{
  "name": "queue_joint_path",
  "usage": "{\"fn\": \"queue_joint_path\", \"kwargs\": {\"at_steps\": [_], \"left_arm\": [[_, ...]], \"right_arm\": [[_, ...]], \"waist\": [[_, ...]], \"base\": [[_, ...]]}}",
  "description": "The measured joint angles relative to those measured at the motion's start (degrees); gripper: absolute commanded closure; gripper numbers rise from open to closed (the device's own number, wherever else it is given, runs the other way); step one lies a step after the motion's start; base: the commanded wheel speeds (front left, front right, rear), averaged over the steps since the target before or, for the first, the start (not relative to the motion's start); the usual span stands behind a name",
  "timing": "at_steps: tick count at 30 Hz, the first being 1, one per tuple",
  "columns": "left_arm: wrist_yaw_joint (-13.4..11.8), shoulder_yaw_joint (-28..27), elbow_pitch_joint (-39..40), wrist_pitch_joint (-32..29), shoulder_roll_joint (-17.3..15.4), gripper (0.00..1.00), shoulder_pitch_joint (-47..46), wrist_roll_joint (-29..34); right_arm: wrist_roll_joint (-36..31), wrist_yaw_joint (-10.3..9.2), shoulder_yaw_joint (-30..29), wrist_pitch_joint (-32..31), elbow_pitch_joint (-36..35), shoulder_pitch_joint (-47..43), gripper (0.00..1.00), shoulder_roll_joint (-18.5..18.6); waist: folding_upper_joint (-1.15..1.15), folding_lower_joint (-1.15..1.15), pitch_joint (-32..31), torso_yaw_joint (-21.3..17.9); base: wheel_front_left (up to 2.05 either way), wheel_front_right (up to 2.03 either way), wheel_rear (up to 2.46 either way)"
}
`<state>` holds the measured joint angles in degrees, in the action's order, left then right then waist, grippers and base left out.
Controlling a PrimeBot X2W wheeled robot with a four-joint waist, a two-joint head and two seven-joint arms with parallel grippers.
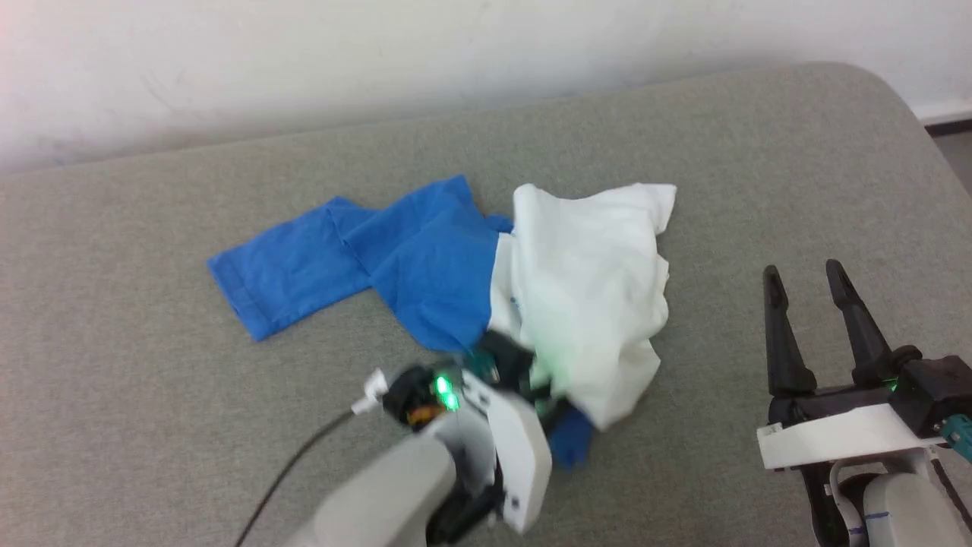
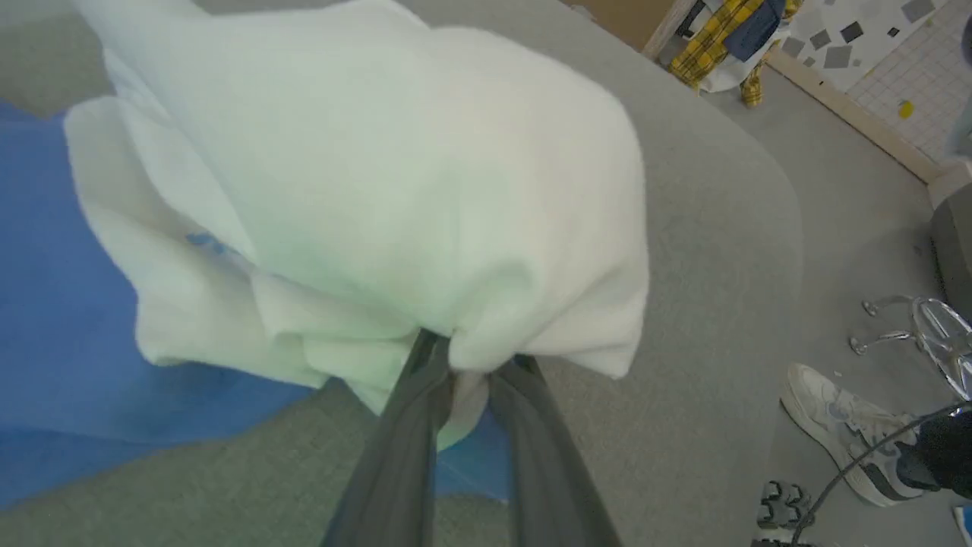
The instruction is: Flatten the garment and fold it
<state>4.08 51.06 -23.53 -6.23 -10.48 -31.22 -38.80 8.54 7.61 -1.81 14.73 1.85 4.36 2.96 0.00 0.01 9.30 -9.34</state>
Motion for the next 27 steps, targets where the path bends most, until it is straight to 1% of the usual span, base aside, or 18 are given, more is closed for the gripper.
{"fn": "queue_joint_path", "kwargs": {"at_steps": [2,4,5,6,9,12,17,20,24,27], "left_arm": [[0.55,2.50,-2.78,-1.35,0.30,1.00,1.40,0.36],[0.96,3.78,-4.60,-1.30,1.03,1.00,2.02,0.43],[1.00,4.07,-5.19,-1.02,1.47,0.60,2.03,0.49],[1.02,4.23,-5.67,-0.46,1.89,0.00,2.01,0.58],[1.36,4.09,-6.67,1.83,3.08,0.00,2.01,0.58],[1.24,3.13,-6.61,4.67,3.34,0.00,1.87,0.57],[-1.09,-1.20,-3.33,10.09,2.55,0.00,1.54,0.04],[-3.77,-4.69,-0.34,13.60,0.32,0.00,1.53,-0.07],[-7.90,-9.90,3.93,18.07,-4.43,0.00,2.15,-0.26],[-11.24,-14.35,7.35,20.06,-7.82,0.00,4.68,0.15]], "right_arm": [[0.05,0.00,0.09,0.00,0.22,0.16,0.00,-0.01],[0.05,0.00,0.15,0.00,0.60,0.16,0.00,-0.01],[0.04,0.00,0.18,0.00,0.85,0.16,0.00,-0.01],[0.04,0.00,0.10,0.00,1.03,0.16,0.00,0.00],[0.01,0.00,0.13,0.00,1.69,0.14,0.00,-0.02],[-0.22,0.00,0.19,0.00,2.45,0.01,0.00,-0.01],[-1.05,0.00,-0.16,0.00,3.24,-1.08,0.00,0.00],[-1.20,0.00,-0.18,0.00,3.41,-2.10,0.00,-0.01],[-1.23,0.00,-0.38,0.00,3.18,-3.18,0.00,-0.01],[-1.54,0.00,-0.65,0.00,2.79,-3.90,0.00,0.00]], "waist": [[0.00,0.00,0.79,-0.31],[0.00,0.00,1.28,-0.39],[0.00,0.00,1.35,-0.28],[0.00,0.00,1.36,-0.12],[0.00,0.00,0.93,0.51],[0.00,0.00,-0.30,1.26],[0.00,-0.01,-3.56,2.91],[0.00,-0.01,-5.69,3.96],[0.00,-0.02,-8.14,5.51],[0.00,-0.02,-9.15,7.02]], "base": [[0.00,0.00,0.00],[0.00,0.00,0.00],[0.00,0.00,0.00],[0.00,0.00,0.00],[0.00,0.00,0.00],[0.00,0.00,0.00],[0.00,0.00,0.00],[0.00,0.00,0.00],[0.00,0.00,0.00],[0.00,0.00,0.00]]}}
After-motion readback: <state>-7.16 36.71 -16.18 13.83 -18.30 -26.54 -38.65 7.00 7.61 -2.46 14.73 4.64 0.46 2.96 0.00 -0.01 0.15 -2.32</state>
